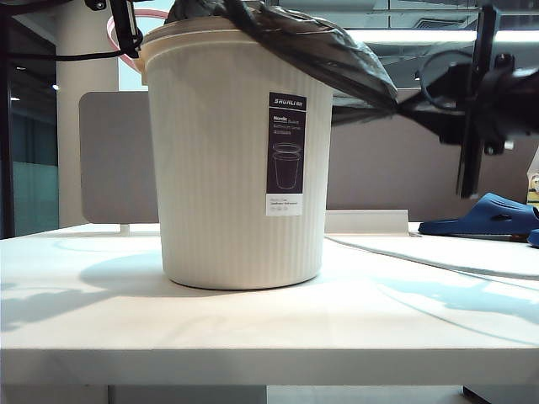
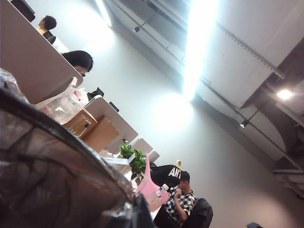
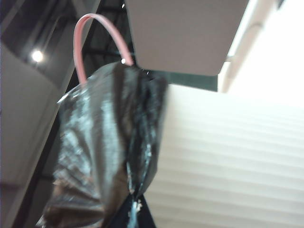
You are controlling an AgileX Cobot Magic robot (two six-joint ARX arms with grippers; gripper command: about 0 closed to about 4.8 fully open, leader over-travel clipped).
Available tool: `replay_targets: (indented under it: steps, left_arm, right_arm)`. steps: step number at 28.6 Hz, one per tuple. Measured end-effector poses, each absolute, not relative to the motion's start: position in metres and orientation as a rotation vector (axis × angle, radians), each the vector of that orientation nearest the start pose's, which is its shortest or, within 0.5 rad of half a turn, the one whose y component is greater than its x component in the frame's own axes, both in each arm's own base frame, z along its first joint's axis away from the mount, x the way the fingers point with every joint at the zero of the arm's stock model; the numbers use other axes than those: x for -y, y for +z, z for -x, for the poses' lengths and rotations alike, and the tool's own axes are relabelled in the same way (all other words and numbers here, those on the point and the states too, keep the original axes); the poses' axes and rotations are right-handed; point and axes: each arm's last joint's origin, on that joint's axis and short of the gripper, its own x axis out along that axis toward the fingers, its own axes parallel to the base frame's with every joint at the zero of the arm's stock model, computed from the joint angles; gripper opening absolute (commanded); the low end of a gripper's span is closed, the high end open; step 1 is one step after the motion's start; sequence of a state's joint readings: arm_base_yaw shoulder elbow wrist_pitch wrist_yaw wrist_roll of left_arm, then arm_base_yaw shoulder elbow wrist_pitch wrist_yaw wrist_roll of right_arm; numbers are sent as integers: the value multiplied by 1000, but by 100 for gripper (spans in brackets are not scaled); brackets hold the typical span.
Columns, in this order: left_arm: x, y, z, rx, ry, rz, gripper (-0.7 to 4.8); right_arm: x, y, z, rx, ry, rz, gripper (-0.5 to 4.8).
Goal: Open the ring lid of the trash can, pull out the black garbage bag inside, and place it on the table.
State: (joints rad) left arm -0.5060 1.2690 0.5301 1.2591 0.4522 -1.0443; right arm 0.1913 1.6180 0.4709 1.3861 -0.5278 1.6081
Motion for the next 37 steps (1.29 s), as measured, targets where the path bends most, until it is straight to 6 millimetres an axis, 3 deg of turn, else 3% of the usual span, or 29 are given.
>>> replay_targets:
  steps: [12,30,37]
  left_arm:
    - [130,282,-208,3,-1128,951,-6]
    - [128,287,-205,77,-1142,959,-6]
    - [133,322,-215,143,-1167,946,-6]
  right_arm:
    - [-73,242,-280,-291,1002,-1286,-2]
    - [-80,310,-296,-225,1248,-1156,-1]
    - [-89,318,-300,-299,1274,-1150,-2]
